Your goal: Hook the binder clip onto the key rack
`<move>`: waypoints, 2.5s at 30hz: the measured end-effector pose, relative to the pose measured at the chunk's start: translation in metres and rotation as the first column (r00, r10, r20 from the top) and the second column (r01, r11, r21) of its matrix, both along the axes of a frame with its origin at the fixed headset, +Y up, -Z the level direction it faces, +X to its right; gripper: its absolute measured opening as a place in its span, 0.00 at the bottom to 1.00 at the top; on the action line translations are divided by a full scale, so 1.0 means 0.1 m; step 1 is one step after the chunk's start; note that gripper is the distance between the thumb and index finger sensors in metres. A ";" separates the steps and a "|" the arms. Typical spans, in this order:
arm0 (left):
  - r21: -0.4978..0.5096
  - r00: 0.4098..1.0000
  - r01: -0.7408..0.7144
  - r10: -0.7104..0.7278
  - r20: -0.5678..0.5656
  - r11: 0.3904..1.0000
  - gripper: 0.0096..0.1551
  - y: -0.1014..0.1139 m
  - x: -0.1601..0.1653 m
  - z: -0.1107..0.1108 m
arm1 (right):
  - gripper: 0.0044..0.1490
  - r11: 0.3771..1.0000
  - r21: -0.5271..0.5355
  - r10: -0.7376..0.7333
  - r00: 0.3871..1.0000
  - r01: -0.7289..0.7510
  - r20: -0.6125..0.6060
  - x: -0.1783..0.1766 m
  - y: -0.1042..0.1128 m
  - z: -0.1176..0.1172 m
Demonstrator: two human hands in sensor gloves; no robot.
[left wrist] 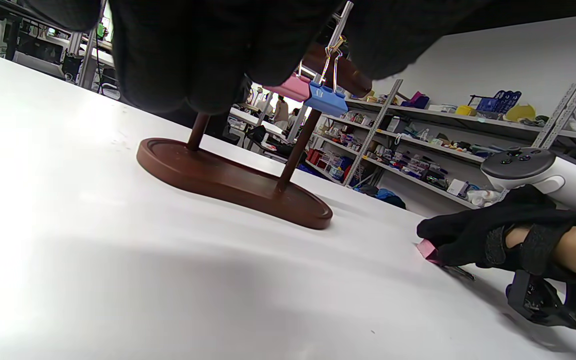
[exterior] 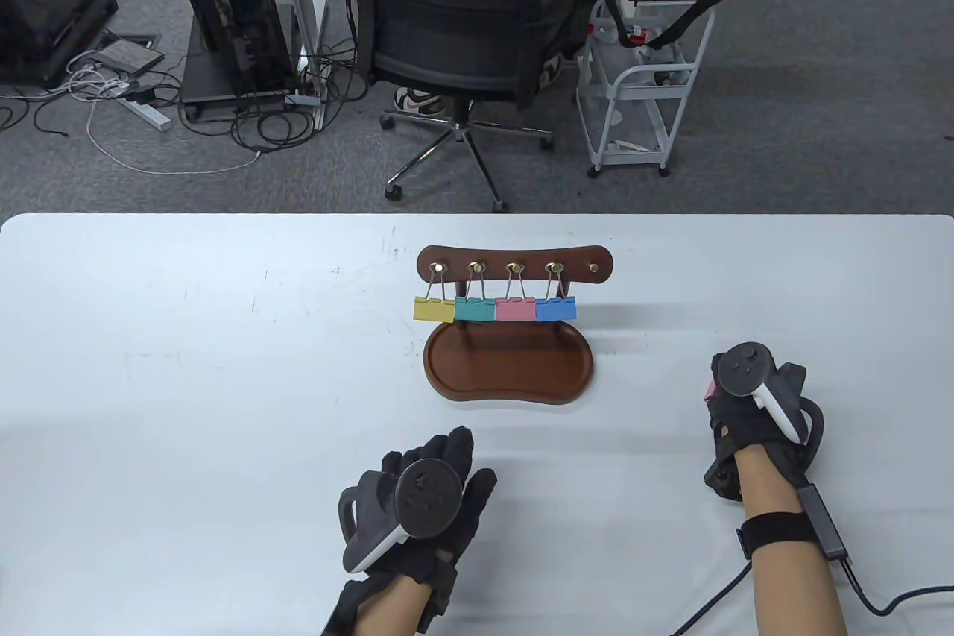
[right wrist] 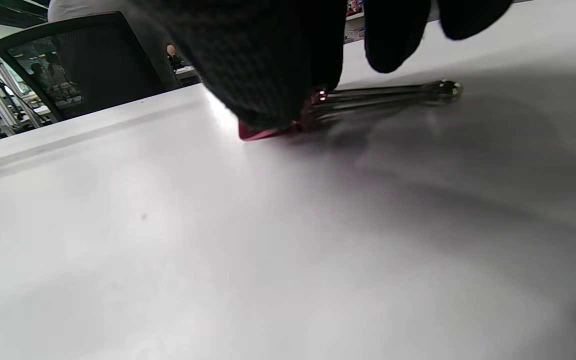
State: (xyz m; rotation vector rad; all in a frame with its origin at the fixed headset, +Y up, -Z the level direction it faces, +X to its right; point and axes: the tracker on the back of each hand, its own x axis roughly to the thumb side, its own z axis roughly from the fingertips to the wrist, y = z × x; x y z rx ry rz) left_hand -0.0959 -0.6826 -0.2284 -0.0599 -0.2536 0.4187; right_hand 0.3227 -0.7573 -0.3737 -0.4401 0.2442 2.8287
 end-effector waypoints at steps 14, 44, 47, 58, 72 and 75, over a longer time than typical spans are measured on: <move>-0.002 1.000 -0.003 0.003 -0.001 1.000 0.42 -0.01 0.00 0.00 | 0.51 0.997 0.030 0.067 0.997 -0.066 -0.033 -0.07 -0.01 -0.01; 0.108 0.988 -0.057 0.041 0.146 0.993 0.42 0.02 0.12 0.08 | 0.54 0.951 0.296 0.103 0.819 0.084 -0.564 -1.39 1.14 0.97; 0.131 0.983 -0.066 0.042 0.177 0.989 0.42 0.03 0.14 0.09 | 0.54 0.950 0.294 0.102 0.790 0.102 -0.605 -1.57 1.16 1.09; 0.170 0.971 -0.100 0.059 0.232 0.980 0.43 0.03 0.18 0.10 | 0.55 0.954 0.225 0.009 0.731 0.198 -0.683 -2.07 1.00 1.33; 0.141 0.949 -0.103 0.055 0.311 0.985 0.41 0.00 0.23 0.09 | 0.58 0.940 0.171 -0.101 0.719 0.295 -0.688 -2.06 0.70 1.39; 0.126 0.938 -0.103 0.055 0.341 0.987 0.40 0.00 0.24 0.08 | 0.58 0.935 0.170 -0.110 0.711 0.311 -0.695 -2.04 0.71 1.41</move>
